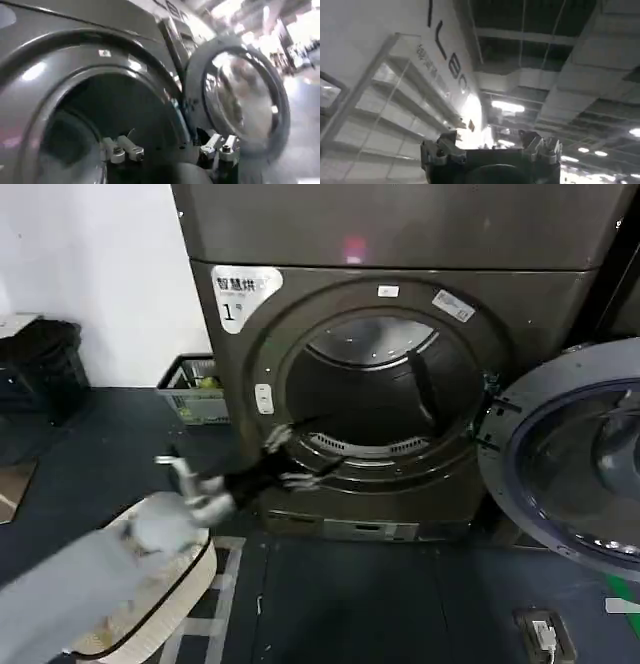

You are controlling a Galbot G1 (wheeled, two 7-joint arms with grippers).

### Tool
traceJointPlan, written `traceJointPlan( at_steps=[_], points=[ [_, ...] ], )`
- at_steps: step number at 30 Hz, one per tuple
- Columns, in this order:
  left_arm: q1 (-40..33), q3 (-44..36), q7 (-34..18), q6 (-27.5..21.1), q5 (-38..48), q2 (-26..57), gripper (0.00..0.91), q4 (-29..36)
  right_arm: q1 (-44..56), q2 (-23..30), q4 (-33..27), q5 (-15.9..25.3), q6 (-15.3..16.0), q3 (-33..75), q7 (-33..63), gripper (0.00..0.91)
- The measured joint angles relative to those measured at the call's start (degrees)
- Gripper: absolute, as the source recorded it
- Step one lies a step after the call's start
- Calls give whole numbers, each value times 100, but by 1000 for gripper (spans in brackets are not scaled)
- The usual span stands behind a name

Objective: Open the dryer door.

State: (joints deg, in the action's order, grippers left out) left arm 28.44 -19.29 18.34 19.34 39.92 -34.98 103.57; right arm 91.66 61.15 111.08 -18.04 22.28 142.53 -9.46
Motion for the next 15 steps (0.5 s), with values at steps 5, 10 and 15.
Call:
traceJointPlan(
  at_steps=[5,10,15],
  points=[
    [88,-7,-79,-90,-392,1055,907,-223,-99,-41,-88,111,-128,-43,-28,907],
    [265,132,-144,-669,-868,1822,907,-469,-260,-117,-18,161,76,-176,23,907],
    [1208,1052,301,-1571,-1326,2429,907,-273,-400,-105,-32,175,51,-324,8,907]
  ],
)
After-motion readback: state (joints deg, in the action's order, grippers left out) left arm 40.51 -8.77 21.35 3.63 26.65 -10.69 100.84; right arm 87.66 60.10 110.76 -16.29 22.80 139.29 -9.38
